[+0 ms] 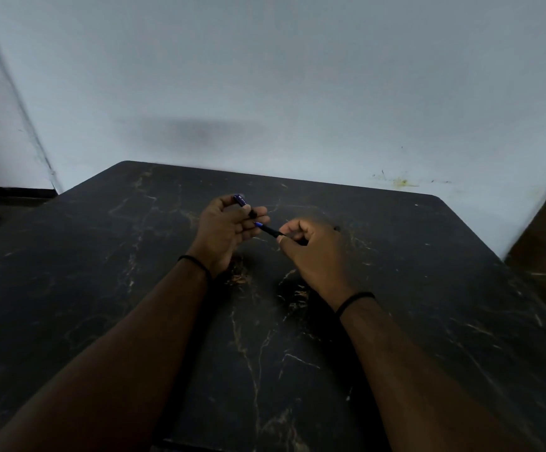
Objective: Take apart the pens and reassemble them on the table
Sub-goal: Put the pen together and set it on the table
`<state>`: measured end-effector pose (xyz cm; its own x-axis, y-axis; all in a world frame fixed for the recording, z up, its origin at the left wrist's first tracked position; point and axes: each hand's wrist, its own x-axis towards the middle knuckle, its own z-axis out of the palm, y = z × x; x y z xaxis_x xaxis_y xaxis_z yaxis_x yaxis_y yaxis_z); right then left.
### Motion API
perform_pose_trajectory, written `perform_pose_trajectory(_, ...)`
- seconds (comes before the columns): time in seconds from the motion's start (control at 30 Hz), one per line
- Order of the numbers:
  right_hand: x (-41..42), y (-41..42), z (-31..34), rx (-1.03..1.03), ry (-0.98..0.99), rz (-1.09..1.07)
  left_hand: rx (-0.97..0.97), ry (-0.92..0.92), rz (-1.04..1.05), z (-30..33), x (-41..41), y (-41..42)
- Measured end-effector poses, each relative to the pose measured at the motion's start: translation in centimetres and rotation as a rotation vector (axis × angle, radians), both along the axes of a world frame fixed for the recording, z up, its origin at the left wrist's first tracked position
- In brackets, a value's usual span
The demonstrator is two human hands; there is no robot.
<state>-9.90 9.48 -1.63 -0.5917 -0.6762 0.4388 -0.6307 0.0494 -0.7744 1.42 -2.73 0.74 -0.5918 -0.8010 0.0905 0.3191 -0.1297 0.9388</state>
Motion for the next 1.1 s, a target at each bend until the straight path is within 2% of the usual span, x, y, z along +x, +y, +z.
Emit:
perform_pose_trajectory(0.23, -0.18, 0.53, 0.24, 0.03, 0.02, -0.052, 0.075, 0.039, -0.111, -0.11, -0.33, -0.01)
perform_pose_trajectory(0.53, 0.07, 0.74, 0.41, 0.027, 0.041, -0.079, 0.155, 0.108, -0.133, -0.2, -0.24, -0.46)
perform_pose_trajectory(0.8, 0.28, 0.94, 0.54, 0.006, 0.048, -0.072, 0.087, 0.033, -0.224, -0.43, -0.77, 0.05)
perform_pose_trajectory(0.93, 0.47, 0.76, 0.52, -0.01, 0.033, -0.049, 0.031, -0.024, -0.14, -0.62, -0.92, 0.16)
perform_pose_trajectory(1.1, 0.25, 0.54, 0.54, -0.009, -0.084, 0.0, 0.014, -0.049, -0.093, -0.92, -0.84, -0.14)
